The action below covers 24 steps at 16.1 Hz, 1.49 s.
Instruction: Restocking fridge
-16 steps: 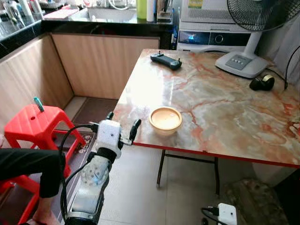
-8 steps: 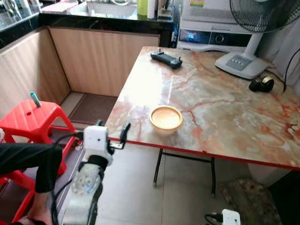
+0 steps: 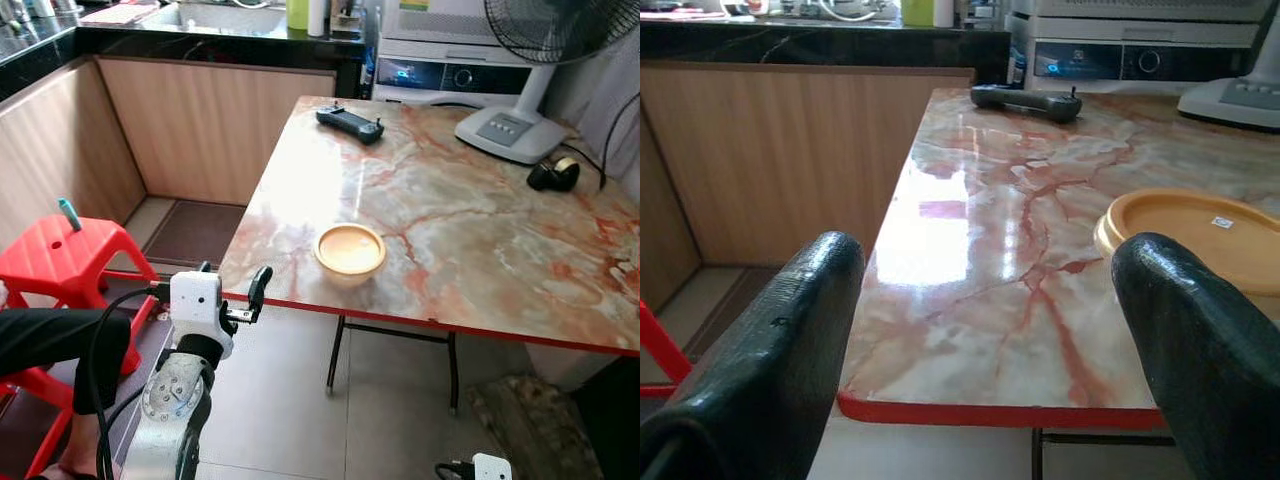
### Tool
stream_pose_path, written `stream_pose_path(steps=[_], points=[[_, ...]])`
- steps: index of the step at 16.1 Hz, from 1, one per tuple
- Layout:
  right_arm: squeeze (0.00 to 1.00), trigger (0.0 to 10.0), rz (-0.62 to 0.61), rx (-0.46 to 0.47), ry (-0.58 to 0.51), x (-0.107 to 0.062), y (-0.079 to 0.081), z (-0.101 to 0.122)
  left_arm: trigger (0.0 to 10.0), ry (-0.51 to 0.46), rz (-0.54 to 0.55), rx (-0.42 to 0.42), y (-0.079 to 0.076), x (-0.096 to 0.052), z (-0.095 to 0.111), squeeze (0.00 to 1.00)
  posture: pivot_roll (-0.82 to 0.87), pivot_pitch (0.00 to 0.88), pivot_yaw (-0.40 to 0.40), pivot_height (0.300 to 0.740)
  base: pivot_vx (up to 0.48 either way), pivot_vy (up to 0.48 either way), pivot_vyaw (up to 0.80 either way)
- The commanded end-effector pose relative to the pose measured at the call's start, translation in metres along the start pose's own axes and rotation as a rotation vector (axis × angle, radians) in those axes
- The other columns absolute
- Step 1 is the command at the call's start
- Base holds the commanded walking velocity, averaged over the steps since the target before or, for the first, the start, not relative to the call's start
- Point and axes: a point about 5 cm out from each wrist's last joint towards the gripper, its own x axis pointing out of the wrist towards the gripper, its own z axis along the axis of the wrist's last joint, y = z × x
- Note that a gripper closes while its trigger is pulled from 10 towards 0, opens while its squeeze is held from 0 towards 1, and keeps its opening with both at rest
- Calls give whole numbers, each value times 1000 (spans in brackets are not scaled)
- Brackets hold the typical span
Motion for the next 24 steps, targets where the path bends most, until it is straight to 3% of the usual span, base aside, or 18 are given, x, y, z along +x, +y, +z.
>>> stream_pose_path(steps=[1, 5, 14, 24], points=[[0, 10000, -4, -2, 3, 0, -3, -1, 10000, 1, -17, 3, -2, 0, 3, 0, 72, 46, -44, 740, 0, 0, -800], [0, 10000, 10, -9, -11, 0, -2, 1, 10000, 1, -18, -1, -3, 1, 4, 0, 71, 56, -45, 740, 0, 0, -800], [0, 10000, 25, -20, -10, 0, -1, 3, 10000, -34, -49, -26, -7, 4, 15, 0, 86, 59, -43, 740, 0, 0, 0], [0, 10000, 43, -37, -3, 0, -1, 4, 10000, -31, -60, -29, -10, 5, 14, 0, 90, 39, -52, 740, 357, 0, -186]])
